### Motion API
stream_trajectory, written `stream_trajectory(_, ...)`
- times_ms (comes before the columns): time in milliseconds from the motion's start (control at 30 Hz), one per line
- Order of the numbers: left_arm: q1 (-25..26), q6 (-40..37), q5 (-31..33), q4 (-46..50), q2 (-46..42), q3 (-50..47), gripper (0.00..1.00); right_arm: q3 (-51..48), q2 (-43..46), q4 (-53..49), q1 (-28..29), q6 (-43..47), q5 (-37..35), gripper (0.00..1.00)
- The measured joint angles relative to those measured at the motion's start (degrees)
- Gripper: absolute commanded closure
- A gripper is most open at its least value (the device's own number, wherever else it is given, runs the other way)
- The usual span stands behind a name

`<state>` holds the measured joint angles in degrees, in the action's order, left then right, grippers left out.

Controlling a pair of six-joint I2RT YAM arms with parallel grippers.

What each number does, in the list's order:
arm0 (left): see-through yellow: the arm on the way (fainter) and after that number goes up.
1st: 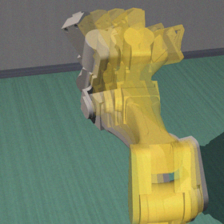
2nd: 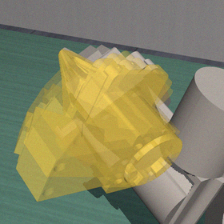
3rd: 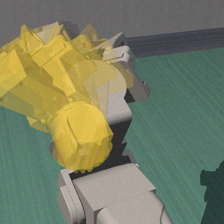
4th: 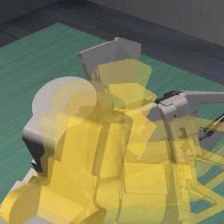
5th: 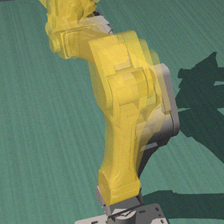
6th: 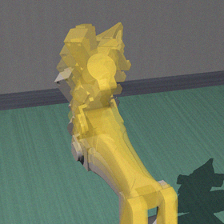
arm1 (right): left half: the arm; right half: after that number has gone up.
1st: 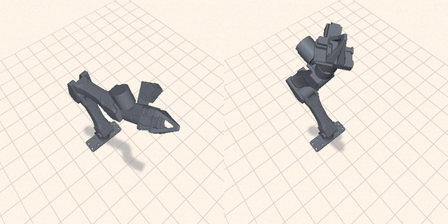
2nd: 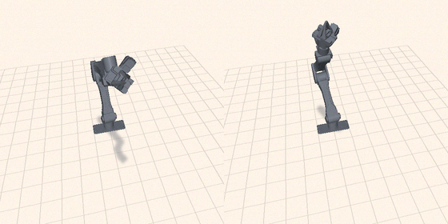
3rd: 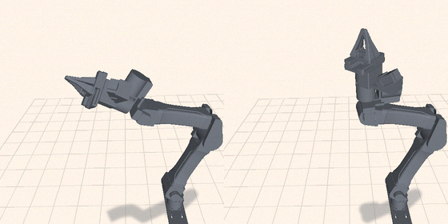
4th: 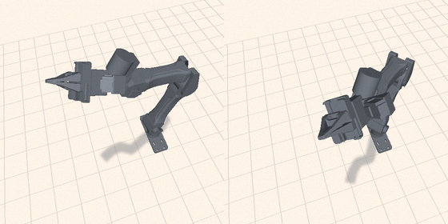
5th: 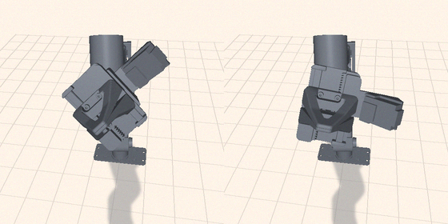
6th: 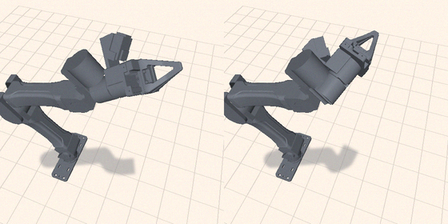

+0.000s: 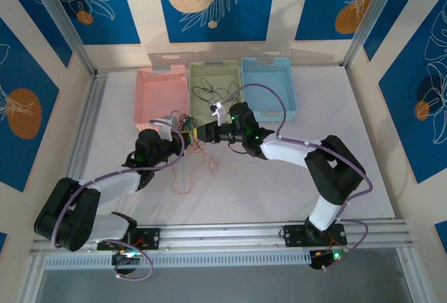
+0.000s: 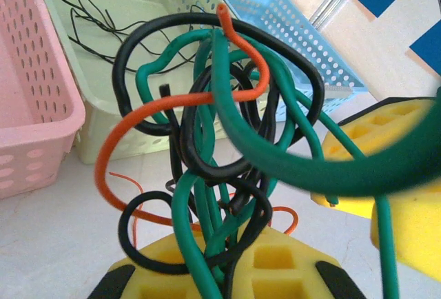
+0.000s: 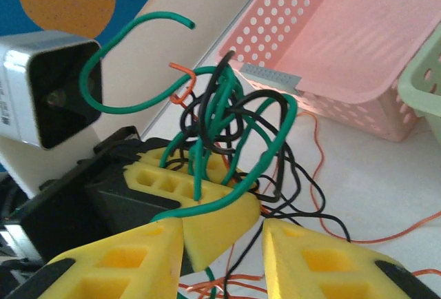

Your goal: Untangle the cables

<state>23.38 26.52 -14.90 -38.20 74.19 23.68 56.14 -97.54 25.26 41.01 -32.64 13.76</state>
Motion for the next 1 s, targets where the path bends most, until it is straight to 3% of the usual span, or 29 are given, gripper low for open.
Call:
stream_trajectory(533,0.0,0.1,3.0,0.2,0.0,0.0,1.00,-1.2,-0.2,-1.3,0.1,5.0,-1.3,0.65)
stream_trajectory(1000,0.0,0.2,7.8,1.8,0.0,-0.1,1.00,4.2,-7.3,-8.9,0.2,10.6,6.2,0.64)
